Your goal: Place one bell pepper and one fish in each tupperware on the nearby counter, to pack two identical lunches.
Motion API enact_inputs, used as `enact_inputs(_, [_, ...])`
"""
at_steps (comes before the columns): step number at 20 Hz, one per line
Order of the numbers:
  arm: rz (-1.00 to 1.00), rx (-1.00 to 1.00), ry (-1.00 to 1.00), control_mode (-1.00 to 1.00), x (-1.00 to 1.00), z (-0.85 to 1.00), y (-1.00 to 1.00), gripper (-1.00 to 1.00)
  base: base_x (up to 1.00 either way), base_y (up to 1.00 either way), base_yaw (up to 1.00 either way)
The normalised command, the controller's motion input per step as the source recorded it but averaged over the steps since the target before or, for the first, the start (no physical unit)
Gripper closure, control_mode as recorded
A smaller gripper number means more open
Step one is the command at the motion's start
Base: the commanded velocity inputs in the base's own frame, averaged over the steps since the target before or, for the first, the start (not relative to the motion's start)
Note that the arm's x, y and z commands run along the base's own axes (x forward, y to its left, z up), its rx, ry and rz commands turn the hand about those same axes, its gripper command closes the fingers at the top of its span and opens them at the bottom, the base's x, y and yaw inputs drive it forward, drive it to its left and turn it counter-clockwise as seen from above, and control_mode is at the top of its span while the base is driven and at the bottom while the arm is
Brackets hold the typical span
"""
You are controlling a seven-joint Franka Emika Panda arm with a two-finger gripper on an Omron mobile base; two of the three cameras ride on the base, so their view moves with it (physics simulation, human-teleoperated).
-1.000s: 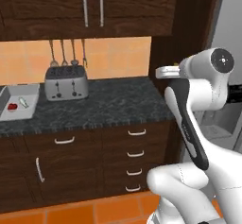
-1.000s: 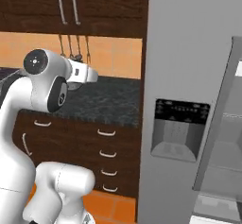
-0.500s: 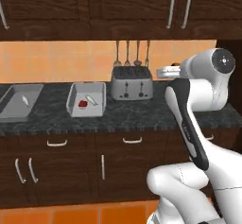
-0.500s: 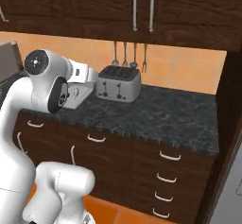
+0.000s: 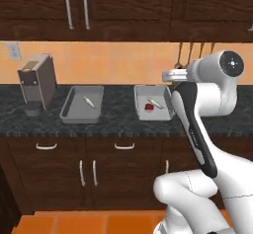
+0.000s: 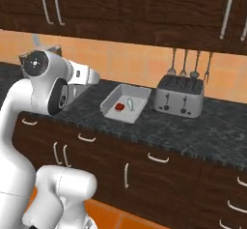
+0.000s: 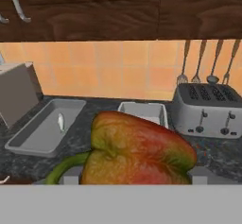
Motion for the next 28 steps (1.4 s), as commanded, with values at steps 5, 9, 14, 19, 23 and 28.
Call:
enact_inputs(5, [0.00,0.00,0.00,1.00,0.00,0.00,0.00,1.00,0.50,1.00,0.11])
enact_inputs(9, [0.00,0.00,0.00,1.00,0.00,0.00,0.00,1.00,0.70,1.00,0.06])
enact_inputs(14, [0.00,0.00,0.00,1.00,0.00,0.00,0.00,1.00,0.67,0.83,0.01])
enact_inputs(19, [0.00,0.00,0.00,1.00,0.00,0.00,0.00,1.00,0.25,-0.03,-0.03])
enact_inputs(23, [0.00,0.00,0.00,1.00,0.00,0.00,0.00,1.00,0.24,-0.13,-0.06])
enact_inputs(28, [-0.02,0.00,0.04,-1.00,0.16,-0.16,-0.13,1.00,0.29,-0.04,-0.03])
